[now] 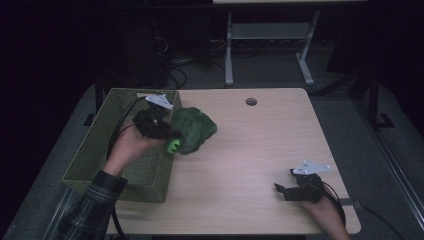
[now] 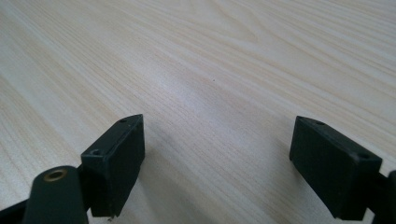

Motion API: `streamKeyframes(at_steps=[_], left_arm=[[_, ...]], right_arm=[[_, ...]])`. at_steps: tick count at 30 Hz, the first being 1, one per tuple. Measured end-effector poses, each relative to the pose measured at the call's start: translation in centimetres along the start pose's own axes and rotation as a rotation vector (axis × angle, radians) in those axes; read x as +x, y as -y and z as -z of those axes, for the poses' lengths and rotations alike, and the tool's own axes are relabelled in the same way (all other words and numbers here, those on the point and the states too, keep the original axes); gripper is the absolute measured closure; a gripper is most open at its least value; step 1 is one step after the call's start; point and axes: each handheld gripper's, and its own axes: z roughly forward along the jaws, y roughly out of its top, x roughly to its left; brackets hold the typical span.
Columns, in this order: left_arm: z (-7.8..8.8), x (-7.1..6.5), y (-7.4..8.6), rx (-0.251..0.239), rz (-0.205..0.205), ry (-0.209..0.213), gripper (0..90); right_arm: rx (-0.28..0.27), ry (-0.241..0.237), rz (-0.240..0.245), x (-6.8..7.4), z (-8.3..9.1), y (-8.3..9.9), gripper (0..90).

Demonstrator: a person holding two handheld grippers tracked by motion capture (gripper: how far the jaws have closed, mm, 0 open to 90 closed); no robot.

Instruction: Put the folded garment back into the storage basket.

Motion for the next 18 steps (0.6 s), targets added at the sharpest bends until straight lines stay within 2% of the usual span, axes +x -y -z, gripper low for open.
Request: streamKeyframes(at_steps=[5,9,14,18], left_arm=[[2.1,2.0,1.8,-0.009,0.053,-0.052,78.2],[3.4,3.6,3.7,-0.006,0.112,-0.108,78.1],[3.8,5.1,6.0,0.015,0.157,-0.161,77.8],[3.7,6.1,7.9,0.035,0.196,-0.186,77.7]], right_arm=[[0.000,0.000,0.001,0.0,0.0,0.0,18.1],[0.000,0.002,-0.001,0.0,0.0,0.0,18.1],[-0.001,0.002,0.000,0.0,0.0,0.0,18.1],[0.000,0.001,-0.001,0.0,0.0,0.0,18.1]])
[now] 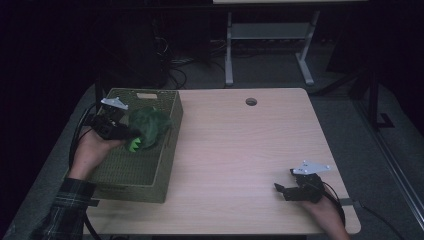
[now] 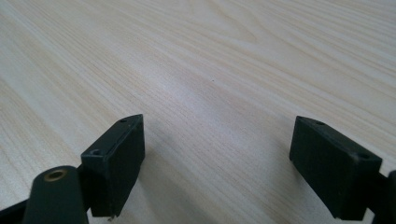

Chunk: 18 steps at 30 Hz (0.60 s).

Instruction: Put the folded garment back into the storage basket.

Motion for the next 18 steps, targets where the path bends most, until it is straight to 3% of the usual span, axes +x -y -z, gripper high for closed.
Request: streamKeyframes(at_steps=[9,18], left_arm=[[-2.8,1.6,3.2,0.051,0.071,-0.028,77.4],[-5.9,2.3,5.1,0.120,0.100,-0.031,76.5]], right_arm=[[0.000,0.001,0.000,0.0,0.0,0.0,18.1],[0.000,0.001,-0.001,0.0,0.0,0.0,18.1]])
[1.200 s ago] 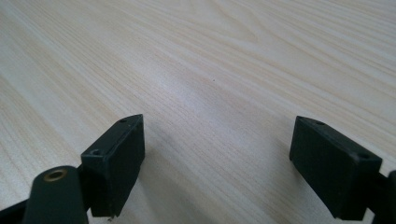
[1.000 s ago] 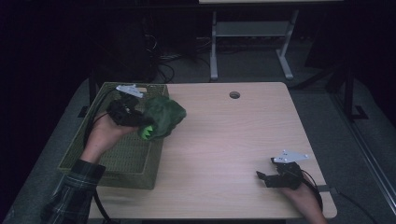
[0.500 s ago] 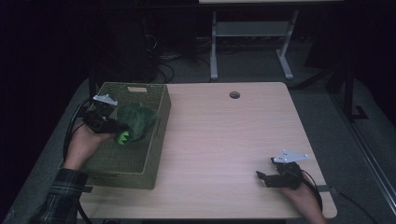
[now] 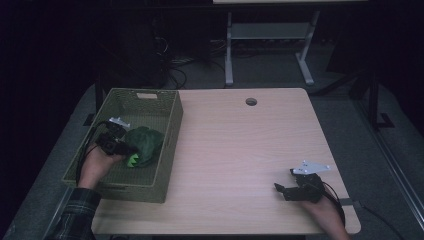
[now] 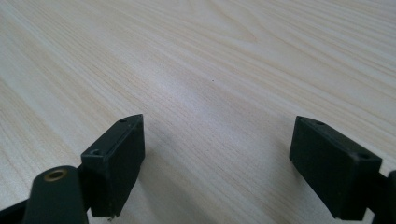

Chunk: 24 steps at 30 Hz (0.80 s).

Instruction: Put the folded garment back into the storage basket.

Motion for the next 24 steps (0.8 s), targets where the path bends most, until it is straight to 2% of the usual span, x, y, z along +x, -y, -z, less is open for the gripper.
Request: streamKeyframes(at_steps=[5,11,13,19,24], left_arm=[[-1.1,-0.1,0.3,0.040,-0.011,-0.015,75.0],[-1.4,0.0,0.4,0.057,-0.006,-0.014,70.8],[-1.4,0.0,0.4,0.050,-0.010,-0.027,64.9],[-1.0,0.2,0.5,0.007,0.004,-0.016,42.8],[0.3,0.3,0.3,-0.041,0.007,-0.012,30.3]], right_arm=[[0.000,0.000,0.000,0.0,0.0,0.0,18.1],[0.000,0.000,0.000,0.0,0.0,0.0,18.1],[0.000,0.000,0.000,0.0,0.0,0.0,18.1],[0.000,0.000,0.000,0.0,0.0,0.0,18.1],[0.000,0.000,0.000,0.0,0.0,0.0,18.1]])
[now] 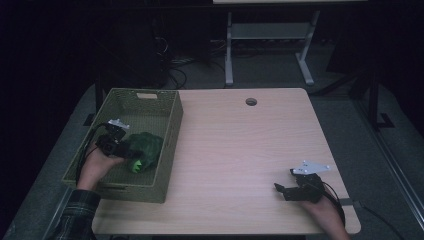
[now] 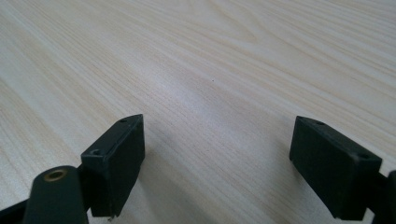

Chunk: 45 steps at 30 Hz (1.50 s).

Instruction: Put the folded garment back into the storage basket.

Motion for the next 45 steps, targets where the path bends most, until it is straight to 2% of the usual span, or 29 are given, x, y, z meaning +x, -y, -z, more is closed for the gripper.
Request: streamKeyframes(at_steps=[5,10,12,15,23,29,35,40,45], left_arm=[[1.8,-0.2,-0.8,-0.057,0.000,-0.003,26.3],[3.1,-1.4,-1.8,-0.132,0.006,0.040,25.1],[3.2,-1.9,-2.2,-0.145,0.003,0.053,24.5],[3.3,-2.8,-2.8,-0.166,-0.009,0.073,23.6],[3.3,-6.5,-4.8,-0.228,-0.055,0.112,19.7],[2.7,-9.3,-6.1,-0.277,-0.095,0.146,18.2],[1.7,-12.0,-7.1,-0.298,-0.130,0.173,17.8],[0.5,-14.7,-7.9,-0.303,-0.192,0.202,17.8],[-0.8,-16.7,-8.2,-0.317,-0.223,0.205,15.9]], right_arm=[[0.000,0.000,0.000,0.0,0.0,0.0,18.1],[0.000,0.000,0.000,0.0,0.0,0.0,18.1],[0.000,0.000,0.000,0.0,0.0,0.0,18.1],[0.000,0.000,0.000,0.0,0.0,0.0,18.1],[0.000,0.000,0.000,0.0,0.0,0.0,18.1],[0.000,0.000,0.000,0.0,0.0,0.0,18.1],[0.000,0.000,0.000,0.0,0.0,0.0,18.1],[-0.001,0.000,0.000,0.0,0.0,0.0,18.1],[-0.001,-0.001,0.001,0.0,0.0,0.0,18.0]])
